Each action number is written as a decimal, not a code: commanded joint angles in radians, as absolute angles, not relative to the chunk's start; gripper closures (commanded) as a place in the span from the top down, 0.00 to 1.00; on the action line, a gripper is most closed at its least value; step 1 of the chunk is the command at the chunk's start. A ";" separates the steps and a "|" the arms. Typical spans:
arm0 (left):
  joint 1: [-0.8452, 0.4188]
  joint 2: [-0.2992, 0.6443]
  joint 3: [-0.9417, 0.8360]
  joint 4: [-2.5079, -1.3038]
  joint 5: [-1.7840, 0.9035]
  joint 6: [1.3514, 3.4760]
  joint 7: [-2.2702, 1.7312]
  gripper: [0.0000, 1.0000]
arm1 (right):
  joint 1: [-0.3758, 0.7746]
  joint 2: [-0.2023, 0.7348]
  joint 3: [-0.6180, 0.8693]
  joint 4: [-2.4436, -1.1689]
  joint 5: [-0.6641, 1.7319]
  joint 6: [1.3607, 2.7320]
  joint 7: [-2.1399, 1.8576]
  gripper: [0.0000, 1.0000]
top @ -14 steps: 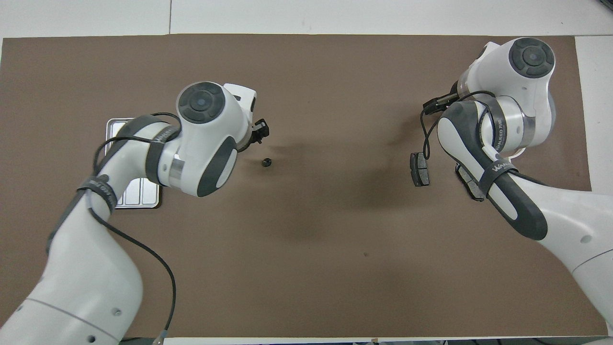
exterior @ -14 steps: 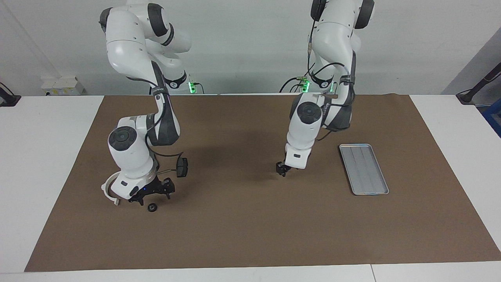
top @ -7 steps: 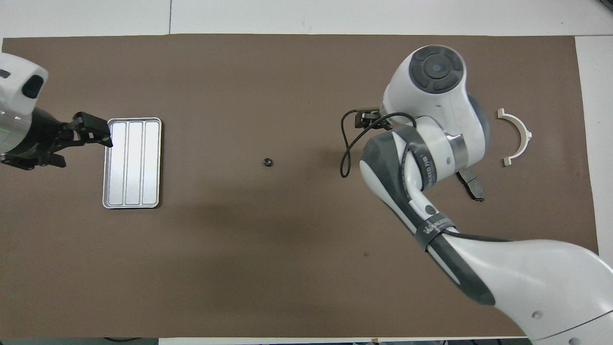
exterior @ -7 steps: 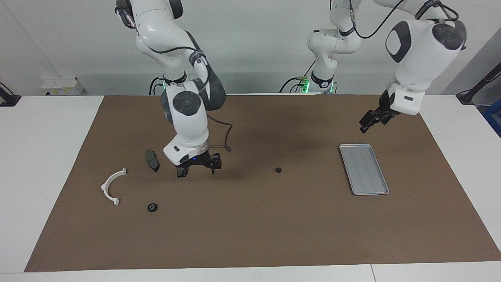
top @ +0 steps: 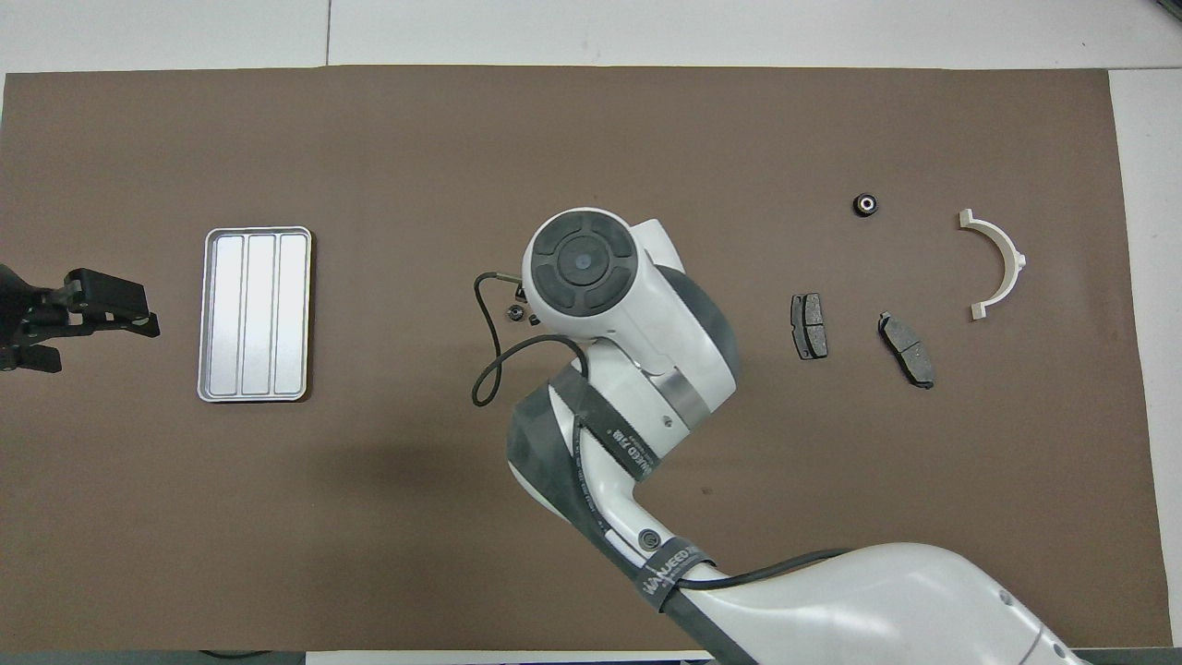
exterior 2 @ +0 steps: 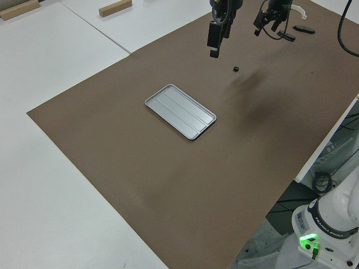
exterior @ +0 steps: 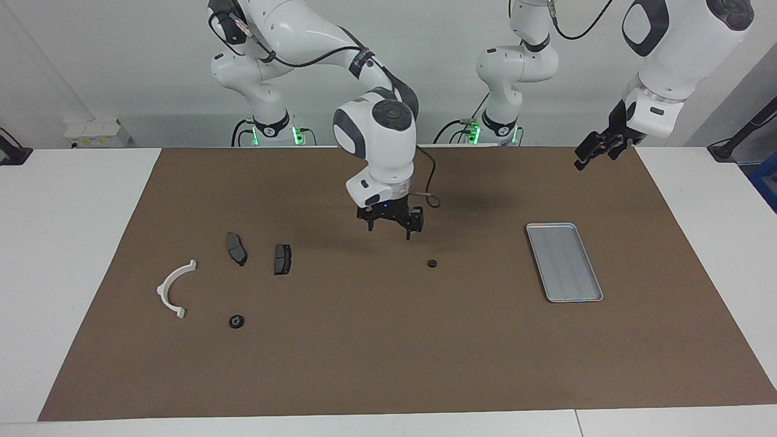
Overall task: Place bearing gear from tray to pile
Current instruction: 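Lower the right gripper and grasp the black part at the center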
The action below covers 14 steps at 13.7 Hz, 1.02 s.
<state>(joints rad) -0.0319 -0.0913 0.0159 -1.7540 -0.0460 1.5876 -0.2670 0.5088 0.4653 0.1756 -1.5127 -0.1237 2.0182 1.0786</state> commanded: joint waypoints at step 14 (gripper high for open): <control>-0.025 -0.020 0.005 -1.694 -0.054 1.597 -0.221 1.00 | 0.606 0.836 0.167 -1.161 -0.213 2.025 1.195 1.00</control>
<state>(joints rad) -0.0301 -0.0123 0.0119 -1.6945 -0.0460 1.6105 -0.2291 0.5886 0.7694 0.1699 -1.2466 -0.1811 2.0287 1.1810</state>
